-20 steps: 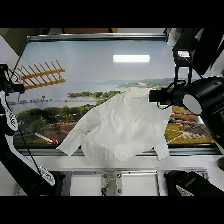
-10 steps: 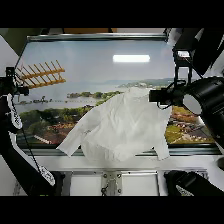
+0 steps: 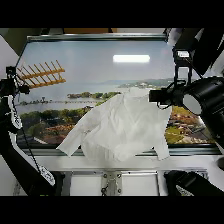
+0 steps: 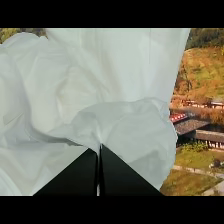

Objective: Fold the clothes and pants, and hang the long-sleeved shirts on hangers.

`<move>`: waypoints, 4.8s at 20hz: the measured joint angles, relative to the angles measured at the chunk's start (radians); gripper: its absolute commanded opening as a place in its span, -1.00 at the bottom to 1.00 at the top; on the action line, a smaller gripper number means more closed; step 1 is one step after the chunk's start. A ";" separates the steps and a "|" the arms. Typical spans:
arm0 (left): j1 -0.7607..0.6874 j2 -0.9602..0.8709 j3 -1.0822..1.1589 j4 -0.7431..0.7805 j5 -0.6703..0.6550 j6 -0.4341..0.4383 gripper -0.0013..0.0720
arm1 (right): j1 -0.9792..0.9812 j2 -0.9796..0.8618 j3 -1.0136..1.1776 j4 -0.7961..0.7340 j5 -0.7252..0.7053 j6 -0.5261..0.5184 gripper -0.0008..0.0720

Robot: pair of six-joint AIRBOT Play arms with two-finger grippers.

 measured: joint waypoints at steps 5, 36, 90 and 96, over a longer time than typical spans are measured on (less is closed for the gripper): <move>0.000 -0.003 -0.002 -0.009 0.005 0.000 -0.34 | 0.000 0.000 0.000 0.000 0.000 0.000 -0.94; -0.186 0.463 -0.002 -0.015 -0.341 -0.027 -0.93 | 0.000 0.000 0.000 0.000 0.000 0.000 -0.94; -0.558 0.781 -0.673 -0.954 -0.790 1.364 -0.93 | 0.000 0.000 0.000 0.034 0.023 -0.042 -0.94; -0.578 0.763 -0.615 -0.954 -0.790 1.350 -0.93 | 0.000 0.000 0.001 0.037 0.071 -0.118 -0.94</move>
